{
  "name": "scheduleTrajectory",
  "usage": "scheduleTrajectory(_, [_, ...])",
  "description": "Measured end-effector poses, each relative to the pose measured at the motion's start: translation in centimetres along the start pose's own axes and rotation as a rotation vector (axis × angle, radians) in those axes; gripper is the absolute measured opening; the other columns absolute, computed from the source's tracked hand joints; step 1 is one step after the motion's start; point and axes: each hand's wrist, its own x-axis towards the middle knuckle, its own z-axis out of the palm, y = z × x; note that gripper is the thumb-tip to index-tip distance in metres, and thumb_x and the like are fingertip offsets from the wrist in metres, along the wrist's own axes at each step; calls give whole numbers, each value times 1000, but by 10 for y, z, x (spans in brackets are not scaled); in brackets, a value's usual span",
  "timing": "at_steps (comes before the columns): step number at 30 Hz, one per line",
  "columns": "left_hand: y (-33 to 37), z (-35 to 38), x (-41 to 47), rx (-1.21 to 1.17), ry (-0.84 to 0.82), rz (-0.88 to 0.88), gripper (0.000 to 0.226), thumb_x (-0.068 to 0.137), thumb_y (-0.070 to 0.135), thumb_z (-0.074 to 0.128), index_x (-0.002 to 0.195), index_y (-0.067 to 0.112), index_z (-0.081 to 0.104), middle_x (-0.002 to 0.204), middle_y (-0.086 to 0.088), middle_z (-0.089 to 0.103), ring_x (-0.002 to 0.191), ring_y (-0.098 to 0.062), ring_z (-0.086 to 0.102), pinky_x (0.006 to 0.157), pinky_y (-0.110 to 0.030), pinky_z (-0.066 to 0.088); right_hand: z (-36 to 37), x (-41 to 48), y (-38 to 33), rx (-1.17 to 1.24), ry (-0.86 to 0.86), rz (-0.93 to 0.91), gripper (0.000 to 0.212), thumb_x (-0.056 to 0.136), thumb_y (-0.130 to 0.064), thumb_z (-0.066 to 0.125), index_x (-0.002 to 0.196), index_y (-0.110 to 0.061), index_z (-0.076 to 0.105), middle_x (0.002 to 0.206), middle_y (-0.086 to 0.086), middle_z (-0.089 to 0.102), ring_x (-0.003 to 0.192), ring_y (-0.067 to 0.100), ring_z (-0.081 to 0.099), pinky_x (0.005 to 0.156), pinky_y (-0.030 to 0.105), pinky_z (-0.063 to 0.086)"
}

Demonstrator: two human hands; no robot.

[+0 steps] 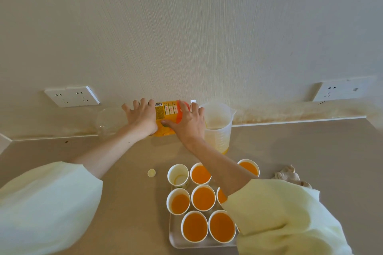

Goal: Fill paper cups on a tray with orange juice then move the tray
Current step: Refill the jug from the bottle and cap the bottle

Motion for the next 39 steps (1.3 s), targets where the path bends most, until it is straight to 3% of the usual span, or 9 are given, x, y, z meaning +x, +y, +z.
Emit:
scheduleTrajectory(12, [-14, 54, -14, -312, -92, 13, 90, 54, 39, 88, 124, 10, 40, 126, -9, 46, 121, -32, 44, 93, -47, 39, 9, -12, 2, -99, -1, -137, 89, 78, -53, 71, 148, -19, 28, 144, 11, 36, 127, 33, 35, 106, 40, 32])
scheduleTrajectory(16, [-15, 63, -14, -707, -138, -99, 97, 51, 37, 91, 129, 9, 40, 127, -14, 46, 120, -35, 48, 91, -42, 45, 7, -13, 4, -35, 200, -295, 81, 84, -48, 64, 147, -16, 25, 144, 21, 40, 129, 35, 35, 109, 47, 33])
scheduleTrajectory(19, [-25, 65, -11, -1063, -169, -207, 106, 41, 39, 93, 130, 10, 43, 126, -12, 52, 115, -32, 54, 82, -34, 44, 7, -7, 8, 80, 251, -302, 85, 82, -58, 57, 146, -26, 11, 154, 26, 24, 142, 34, 18, 118, 44, 12])
scheduleTrajectory(21, [-32, 71, -11, -1306, -182, -212, 104, 31, 41, 92, 122, 15, 48, 116, -6, 60, 105, -26, 60, 76, -31, 47, 8, -1, 11, 205, 197, -212, 98, 77, -56, 69, 146, -29, 6, 156, 24, 17, 145, 32, 13, 120, 45, 12])
scheduleTrajectory(23, [-39, 76, -13, -1453, -217, -182, 92, 40, 33, 94, 118, 16, 49, 112, -2, 63, 100, -23, 62, 74, -32, 51, 12, 5, 15, 291, 102, -116, 115, 71, -52, 79, 151, -20, 1, 154, 19, 19, 142, 33, 25, 116, 49, 28])
scheduleTrajectory(27, [-48, 88, -15, -1566, -312, -72, 109, 35, 40, 95, 132, 24, 48, 116, 1, 67, 105, -18, 64, 86, -44, 53, 14, 20, 14, 415, -359, 124, 129, 66, -39, 87, 154, -14, -4, 157, 13, 18, 144, 30, 26, 114, 48, 32])
scheduleTrajectory(30, [-43, 85, -19, -1642, -440, -37, 113, 28, 47, 94, 130, 27, 48, 114, 6, 66, 103, -12, 61, 79, -37, 48, 19, 25, 9, 400, -534, 90, 127, 67, -28, 89, 154, -19, -3, 158, 11, 19, 145, 27, 23, 115, 48, 29])
scheduleTrajectory(34, [-42, 98, -16, -1607, -468, 42, 106, 34, 49, 92, 129, 24, 52, 115, 4, 68, 110, -15, 61, 88, -35, 51, 25, 31, 0, 594, -614, 99, 101, 68, -3, 86, 147, -16, 23, 141, 8, 46, 129, 26, 49, 92, 37, 52])
scheduleTrajectory(39, [-48, 121, -13, -1566, -438, 35, 95, 51, 39, 91, 134, 25, 45, 120, 6, 64, 112, -9, 58, 100, -38, 46, 42, 32, -1, 513, -630, 67, 94, 67, -9, 87, 141, -15, 30, 124, -4, 49, 114, 14, 52, 83, 24, 51])
